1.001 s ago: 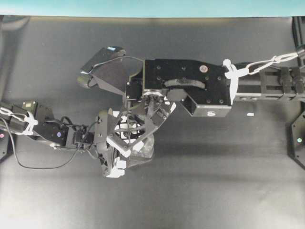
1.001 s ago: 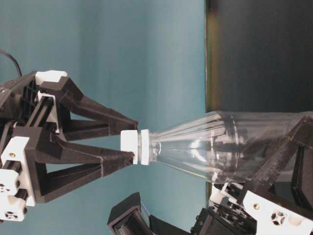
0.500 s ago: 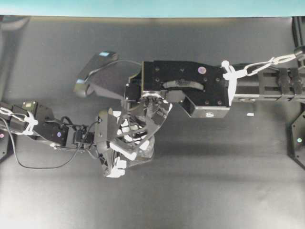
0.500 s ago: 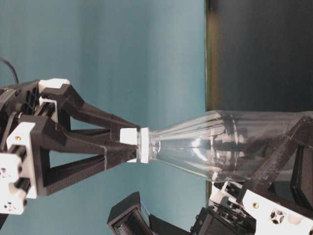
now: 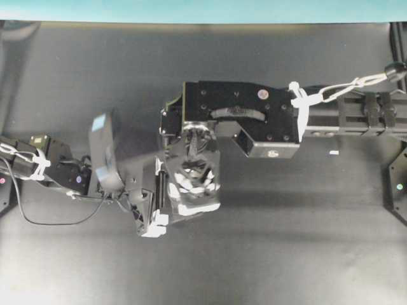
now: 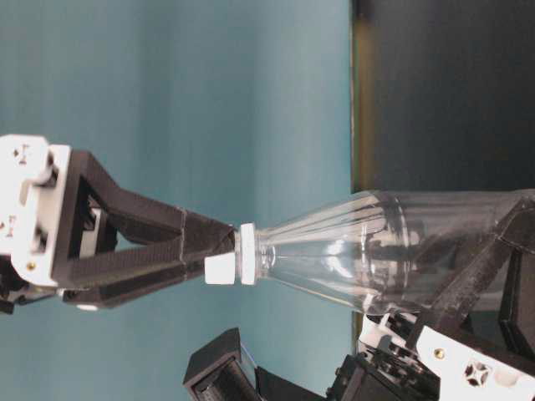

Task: Open the bottle cap by holding the bottle with the left arm and twisting the cap with the right arm.

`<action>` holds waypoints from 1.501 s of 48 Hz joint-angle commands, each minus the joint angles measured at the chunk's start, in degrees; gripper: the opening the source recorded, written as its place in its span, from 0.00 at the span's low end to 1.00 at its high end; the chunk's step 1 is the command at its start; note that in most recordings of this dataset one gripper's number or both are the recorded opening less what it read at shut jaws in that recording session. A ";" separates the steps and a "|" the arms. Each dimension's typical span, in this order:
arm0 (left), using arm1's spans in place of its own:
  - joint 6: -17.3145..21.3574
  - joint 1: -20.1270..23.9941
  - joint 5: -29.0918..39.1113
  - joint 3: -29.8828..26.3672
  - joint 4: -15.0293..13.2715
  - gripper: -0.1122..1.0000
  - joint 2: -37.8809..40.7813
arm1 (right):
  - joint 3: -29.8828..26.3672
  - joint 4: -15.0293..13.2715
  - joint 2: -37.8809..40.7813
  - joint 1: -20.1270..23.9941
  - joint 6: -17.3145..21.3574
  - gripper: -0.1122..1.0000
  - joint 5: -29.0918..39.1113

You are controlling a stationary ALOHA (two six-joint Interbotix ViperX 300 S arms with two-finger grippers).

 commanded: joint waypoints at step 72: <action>-0.18 -0.18 0.97 -0.18 0.18 0.84 -0.18 | 13.54 -3.34 -15.21 1.76 -1.76 0.81 -8.96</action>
